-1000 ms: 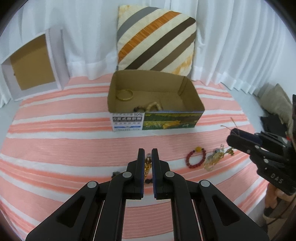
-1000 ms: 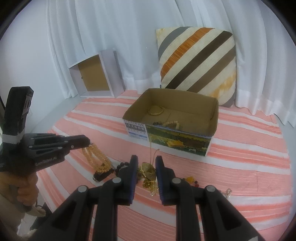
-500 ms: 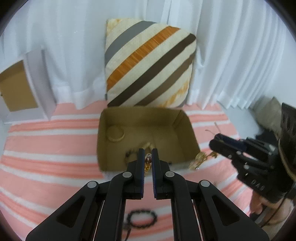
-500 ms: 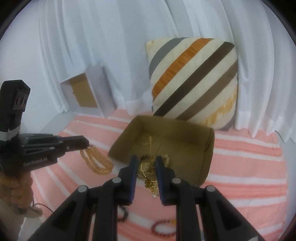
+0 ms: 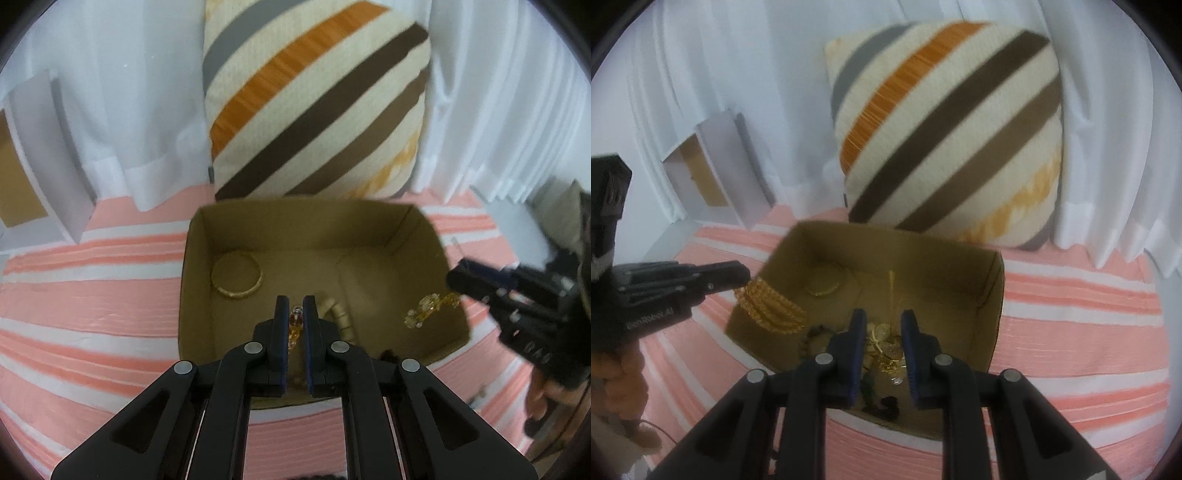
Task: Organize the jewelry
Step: 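Open both tools to drop the necklace and pendant into the box, then move both tools back toward the black watch and silver keychain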
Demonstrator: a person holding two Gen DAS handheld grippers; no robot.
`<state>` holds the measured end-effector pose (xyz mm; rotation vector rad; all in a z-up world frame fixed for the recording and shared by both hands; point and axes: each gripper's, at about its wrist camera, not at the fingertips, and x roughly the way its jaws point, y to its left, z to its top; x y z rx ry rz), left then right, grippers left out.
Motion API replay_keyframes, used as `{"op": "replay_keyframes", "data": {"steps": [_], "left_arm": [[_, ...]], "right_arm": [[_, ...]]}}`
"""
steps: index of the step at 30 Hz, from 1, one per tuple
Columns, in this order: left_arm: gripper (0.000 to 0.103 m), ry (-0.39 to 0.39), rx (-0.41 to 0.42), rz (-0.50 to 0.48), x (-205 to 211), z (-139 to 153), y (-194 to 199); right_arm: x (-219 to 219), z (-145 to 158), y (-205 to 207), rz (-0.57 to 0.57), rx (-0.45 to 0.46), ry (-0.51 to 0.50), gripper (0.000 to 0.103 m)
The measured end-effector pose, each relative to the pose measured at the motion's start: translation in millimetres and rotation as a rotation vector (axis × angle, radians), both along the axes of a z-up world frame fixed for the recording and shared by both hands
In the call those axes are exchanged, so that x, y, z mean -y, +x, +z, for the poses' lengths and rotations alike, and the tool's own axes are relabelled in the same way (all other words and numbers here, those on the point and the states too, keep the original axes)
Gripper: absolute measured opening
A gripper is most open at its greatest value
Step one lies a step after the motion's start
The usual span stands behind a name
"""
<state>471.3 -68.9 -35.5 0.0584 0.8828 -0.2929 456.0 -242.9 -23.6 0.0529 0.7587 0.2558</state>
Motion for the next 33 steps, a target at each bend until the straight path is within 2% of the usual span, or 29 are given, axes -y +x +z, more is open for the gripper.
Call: {"op": "replay_keyframes", "data": {"steps": [1, 2, 3, 4, 6, 12, 19, 21, 25, 29, 33], "left_arm": [[0.023, 0.014, -0.002, 0.010, -1.3, -5.7, -0.3], [0.058, 0.025, -0.006, 0.019, -1.7, -8.3, 0.2], [0.074, 0.031, 0.000, 0.034, -3.9, -9.7, -1.7], [0.089, 0.033, 0.018, 0.049, -7.2, -9.1, -4.5], [0.091, 0.042, 0.058, 0.067, -11.7, -6.0, -13.7], [0.094, 0.068, 0.094, 0.094, -19.8, 0.8, -43.6], [0.101, 0.116, 0.152, 0.088, -19.0, -1.3, -112.7], [0.101, 0.127, 0.149, 0.093, -18.9, -5.2, -130.2], [0.101, 0.088, 0.097, 0.091, -23.8, -17.2, -167.6], [0.101, 0.136, 0.072, 0.119, -23.7, -29.6, -200.3], [0.101, 0.177, 0.056, 0.136, -23.6, -42.9, -231.9]], "right_arm": [[1.9, -3.5, 0.8, -0.013, -0.001, -0.004, 0.032], [3.7, -6.3, 1.2, -0.026, -0.003, -0.004, 0.059], [4.8, -7.7, 1.3, -0.038, -0.003, 0.001, 0.069], [8.3, -9.5, -1.2, -0.052, 0.004, 0.015, 0.072], [12.5, -11.4, -3.6, -0.071, 0.002, 0.021, 0.072], [20.7, -8.4, -28.2, -0.118, 0.032, 0.010, 0.072], [27.0, -4.4, -83.2, -0.155, 0.093, -0.030, 0.072], [27.8, -5.0, -101.9, -0.165, 0.110, -0.039, 0.072], [28.4, -8.8, -140.7, -0.181, 0.132, -0.049, 0.072], [27.5, -17.1, -177.9, -0.208, 0.141, -0.073, 0.074], [25.0, -32.5, -210.2, -0.214, 0.113, -0.074, 0.074]]}}
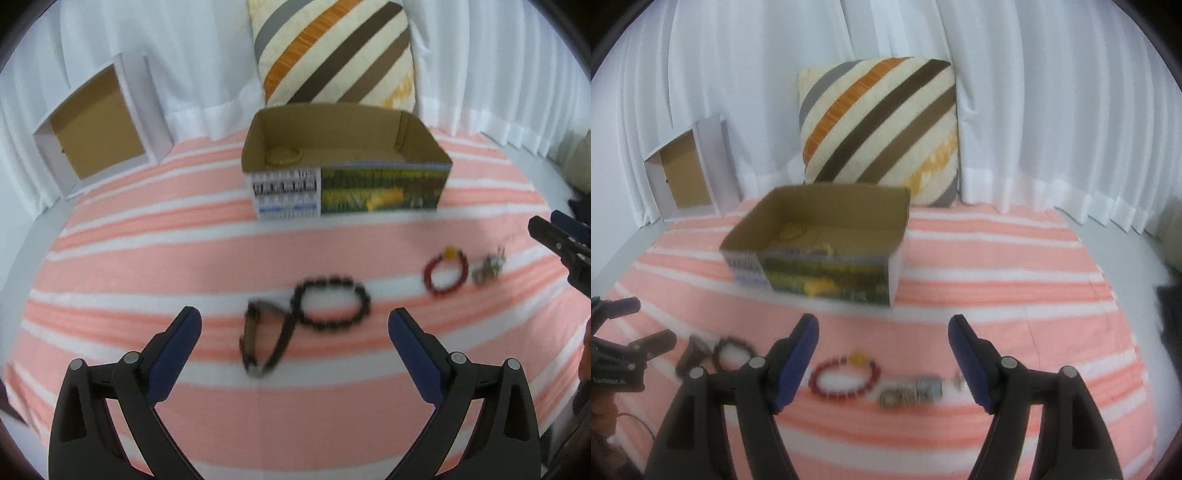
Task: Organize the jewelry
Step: 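Move both tools back toward the black watch and silver keychain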
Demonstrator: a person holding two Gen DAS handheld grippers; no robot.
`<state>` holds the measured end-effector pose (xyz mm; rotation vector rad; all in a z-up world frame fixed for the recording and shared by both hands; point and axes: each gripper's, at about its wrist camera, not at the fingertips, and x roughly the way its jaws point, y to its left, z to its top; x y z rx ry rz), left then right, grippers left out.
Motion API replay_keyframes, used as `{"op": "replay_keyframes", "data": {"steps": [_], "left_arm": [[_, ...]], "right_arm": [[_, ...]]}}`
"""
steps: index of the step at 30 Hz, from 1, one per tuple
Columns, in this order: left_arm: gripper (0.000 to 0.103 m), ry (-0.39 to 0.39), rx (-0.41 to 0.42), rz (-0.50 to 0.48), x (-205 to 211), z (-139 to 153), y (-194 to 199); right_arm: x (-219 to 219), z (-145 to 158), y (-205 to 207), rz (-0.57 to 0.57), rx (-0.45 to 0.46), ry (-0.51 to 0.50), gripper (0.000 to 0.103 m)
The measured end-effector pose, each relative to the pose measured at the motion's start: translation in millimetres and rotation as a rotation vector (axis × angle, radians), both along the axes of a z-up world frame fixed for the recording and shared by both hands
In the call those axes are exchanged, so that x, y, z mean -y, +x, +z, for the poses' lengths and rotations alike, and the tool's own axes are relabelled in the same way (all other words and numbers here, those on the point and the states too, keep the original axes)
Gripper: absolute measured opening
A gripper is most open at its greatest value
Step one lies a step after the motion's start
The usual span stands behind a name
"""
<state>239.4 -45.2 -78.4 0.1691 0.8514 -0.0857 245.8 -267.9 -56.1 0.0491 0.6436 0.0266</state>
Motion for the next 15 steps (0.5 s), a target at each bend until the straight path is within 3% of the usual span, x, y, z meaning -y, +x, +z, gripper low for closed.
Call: {"op": "replay_keyframes", "data": {"steps": [5, 8, 12, 15], "left_arm": [[0.101, 0.006, 0.005, -0.024, 3.8, -6.8, -27.5], [0.101, -0.031, 0.020, -0.018, 2.8, -7.5, -41.2], [0.101, -0.100, -0.042, -0.012, 4.0, -15.4, -47.7], [0.101, -0.129, -0.040, 0.007, 0.7, -20.4, -53.2]], "right_arm": [[-7.4, -13.5, -34.9, -0.018, -0.011, -0.030, 0.074], [-10.9, -17.5, -54.5, 0.003, -0.002, -0.037, 0.074], [-11.2, -29.9, -73.3, 0.018, -0.016, -0.047, 0.074], [-9.2, -44.3, -83.4, 0.007, -0.035, -0.052, 0.074]]}}
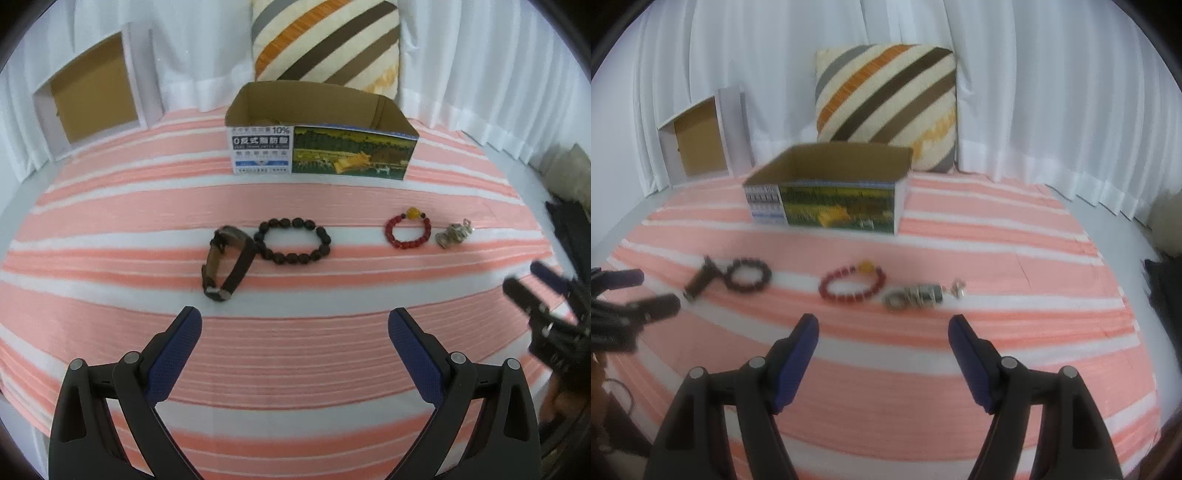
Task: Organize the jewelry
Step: 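Move both tools back toward the black watch and silver keychain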
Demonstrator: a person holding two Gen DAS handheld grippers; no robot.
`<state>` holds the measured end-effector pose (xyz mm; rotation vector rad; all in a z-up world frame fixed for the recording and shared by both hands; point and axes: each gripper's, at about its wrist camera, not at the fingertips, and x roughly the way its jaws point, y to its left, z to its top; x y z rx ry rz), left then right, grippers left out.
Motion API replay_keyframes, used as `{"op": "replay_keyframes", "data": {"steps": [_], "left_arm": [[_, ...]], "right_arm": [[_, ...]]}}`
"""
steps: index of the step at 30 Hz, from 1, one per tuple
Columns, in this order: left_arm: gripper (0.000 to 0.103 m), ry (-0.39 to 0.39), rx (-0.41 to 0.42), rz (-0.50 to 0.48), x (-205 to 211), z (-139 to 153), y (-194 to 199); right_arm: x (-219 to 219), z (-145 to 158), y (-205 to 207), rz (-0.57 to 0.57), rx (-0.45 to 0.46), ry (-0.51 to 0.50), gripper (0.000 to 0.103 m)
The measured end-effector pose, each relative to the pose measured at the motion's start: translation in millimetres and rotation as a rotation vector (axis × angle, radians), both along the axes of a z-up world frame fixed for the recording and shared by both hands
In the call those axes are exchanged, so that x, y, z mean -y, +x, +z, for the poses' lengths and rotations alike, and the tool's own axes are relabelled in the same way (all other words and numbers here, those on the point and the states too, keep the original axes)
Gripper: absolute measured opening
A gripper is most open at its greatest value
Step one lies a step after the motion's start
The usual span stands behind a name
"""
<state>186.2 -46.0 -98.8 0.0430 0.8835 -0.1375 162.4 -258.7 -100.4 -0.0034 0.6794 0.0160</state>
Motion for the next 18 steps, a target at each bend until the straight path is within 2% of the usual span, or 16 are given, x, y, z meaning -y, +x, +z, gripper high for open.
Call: {"op": "replay_keyframes", "data": {"steps": [6, 10, 12, 14, 18], "left_arm": [[0.101, 0.045, 0.072, 0.014, -9.4, 2.2, -13.0], [0.101, 0.033, 0.019, 0.008, -13.7, -4.5, -15.0], [0.101, 0.052, -0.003, 0.013, -13.5, -9.6, -15.7], [0.101, 0.058, -0.006, 0.014, -15.2, -13.0, -18.1], [0.101, 0.021, 0.006, 0.003, -22.3, -11.2, -23.2]], "right_arm": [[1.3, -20.9, -14.8, -0.004, -0.039, -0.006, 0.074], [-0.4, -21.1, -21.1, 0.001, -0.030, 0.001, 0.074], [-0.8, -19.7, -22.9, 0.002, -0.023, 0.005, 0.074], [-0.7, -18.0, -26.0, -0.004, -0.015, 0.010, 0.074], [0.6, -15.4, -32.9, -0.023, 0.003, 0.022, 0.074]]}}
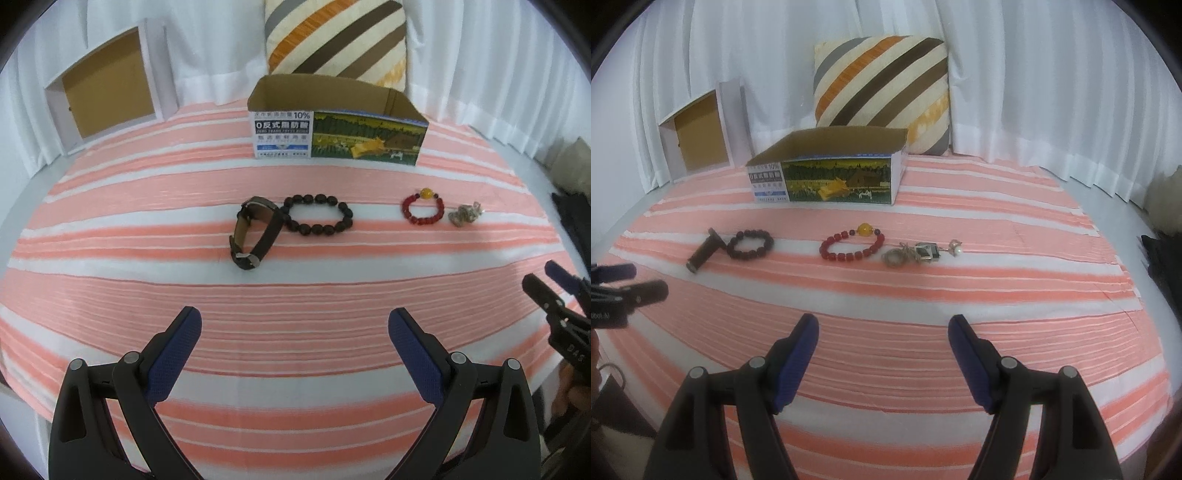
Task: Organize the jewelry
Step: 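Move both tools back toward the black watch and silver keychain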
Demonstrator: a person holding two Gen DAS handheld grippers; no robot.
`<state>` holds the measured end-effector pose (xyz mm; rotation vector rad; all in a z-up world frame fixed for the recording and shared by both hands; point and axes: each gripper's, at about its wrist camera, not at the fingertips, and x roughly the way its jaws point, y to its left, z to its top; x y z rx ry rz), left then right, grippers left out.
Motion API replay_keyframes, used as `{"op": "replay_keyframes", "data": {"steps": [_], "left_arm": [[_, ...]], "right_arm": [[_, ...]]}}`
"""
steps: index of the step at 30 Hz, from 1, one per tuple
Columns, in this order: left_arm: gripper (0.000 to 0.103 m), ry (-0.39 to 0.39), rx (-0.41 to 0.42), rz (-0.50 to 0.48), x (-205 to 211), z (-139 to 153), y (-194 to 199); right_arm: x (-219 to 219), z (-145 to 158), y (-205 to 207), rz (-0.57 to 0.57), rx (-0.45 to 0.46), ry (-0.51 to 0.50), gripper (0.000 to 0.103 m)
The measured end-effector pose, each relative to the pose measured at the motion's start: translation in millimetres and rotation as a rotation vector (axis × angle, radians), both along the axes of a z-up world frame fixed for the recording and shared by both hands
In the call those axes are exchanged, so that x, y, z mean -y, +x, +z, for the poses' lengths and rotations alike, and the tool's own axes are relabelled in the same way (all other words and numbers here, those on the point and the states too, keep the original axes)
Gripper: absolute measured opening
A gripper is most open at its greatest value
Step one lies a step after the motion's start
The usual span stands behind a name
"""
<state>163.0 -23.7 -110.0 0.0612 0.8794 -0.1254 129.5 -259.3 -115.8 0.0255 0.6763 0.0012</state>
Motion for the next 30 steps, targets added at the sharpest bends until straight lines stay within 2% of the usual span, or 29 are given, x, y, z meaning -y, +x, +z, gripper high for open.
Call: {"op": "replay_keyframes", "data": {"steps": [12, 21, 30], "left_arm": [[0.101, -0.014, -0.002, 0.027, -29.5, -12.6, -0.2], [0.101, 0.001, -0.008, 0.028, -35.4, -25.2, 23.3], [0.101, 0.025, -0.048, 0.009, -35.8, -44.0, 55.2]], "right_arm": [[-7.4, -2.8, -6.0, -0.004, -0.006, 0.016, 0.074], [-7.4, -10.8, 6.1, -0.007, -0.028, 0.014, 0.074], [16.9, -24.6, 33.9, -0.025, -0.094, 0.062, 0.074]]}}
